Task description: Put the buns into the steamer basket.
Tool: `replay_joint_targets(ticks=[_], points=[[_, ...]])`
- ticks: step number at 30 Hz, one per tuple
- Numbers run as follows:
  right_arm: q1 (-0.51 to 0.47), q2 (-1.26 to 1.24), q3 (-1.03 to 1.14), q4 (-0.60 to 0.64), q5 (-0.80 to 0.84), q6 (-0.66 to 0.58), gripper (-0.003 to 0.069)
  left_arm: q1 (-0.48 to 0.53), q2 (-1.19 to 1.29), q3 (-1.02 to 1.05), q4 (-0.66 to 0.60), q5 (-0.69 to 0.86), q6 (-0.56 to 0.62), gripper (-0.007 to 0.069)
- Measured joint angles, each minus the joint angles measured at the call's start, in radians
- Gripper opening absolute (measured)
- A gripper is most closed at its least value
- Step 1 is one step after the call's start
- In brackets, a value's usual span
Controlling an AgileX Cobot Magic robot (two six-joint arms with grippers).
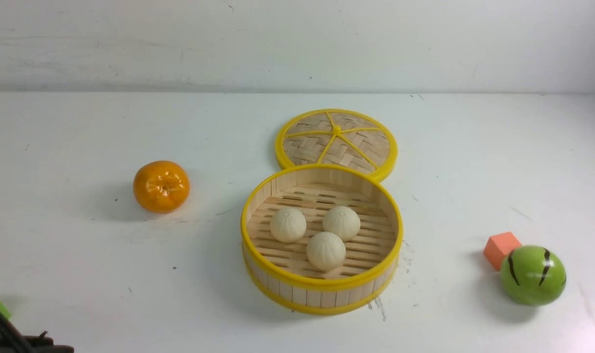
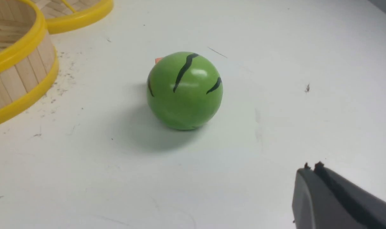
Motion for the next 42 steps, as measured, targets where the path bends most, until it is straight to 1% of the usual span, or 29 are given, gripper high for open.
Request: replay_joint_targets(ticks=[29, 32, 33, 34, 35, 36, 38, 39, 40, 42], points=[[0.000, 0.000, -0.002, 0.001, 0.004, -0.006, -0.0009, 0.000, -0.006, 0.017, 0.012, -0.011, -0.002, 0.0174], [0.000, 0.000, -0.002, 0.001, 0.005, -0.006, -0.0006, 0.000, -0.033, 0.057, 0.026, -0.072, -0.028, 0.0150], [0.000, -0.001, -0.002, 0.001, 0.005, -0.006, -0.0004, 0.001, -0.073, 0.112, 0.038, -0.167, -0.058, 0.0099], [0.000, -0.001, -0.002, 0.001, 0.005, -0.006, -0.0003, 0.007, -0.094, 0.134, 0.041, -0.218, -0.064, 0.0076], [0.000, -0.001, -0.002, 0.001, 0.005, -0.006, -0.0002, 0.030, -0.134, 0.190, 0.046, -0.313, -0.073, 0.0019], [0.000, -0.001, -0.002, 0.001, 0.005, -0.006, -0.0001, 0.045, -0.152, 0.224, 0.046, -0.354, -0.076, -0.0008], [0.000, -0.001, -0.002, 0.001, 0.005, -0.006, 0.0000, 0.117, -0.214, 0.312, 0.046, -0.488, -0.079, -0.0014], [0.000, -0.001, -0.002, 0.001, 0.005, -0.006, 0.0000, 0.126, -0.221, 0.321, 0.046, -0.501, -0.080, -0.0013], [0.000, -0.001, -0.002, 0.001, 0.005, -0.006, 0.0002, 0.216, -0.283, 0.388, 0.045, -0.610, -0.081, -0.0013], [0.000, -0.001, -0.002, 0.000, 0.005, -0.006, 0.0005, 0.324, -0.358, 0.464, 0.028, -0.710, -0.081, -0.0013]])
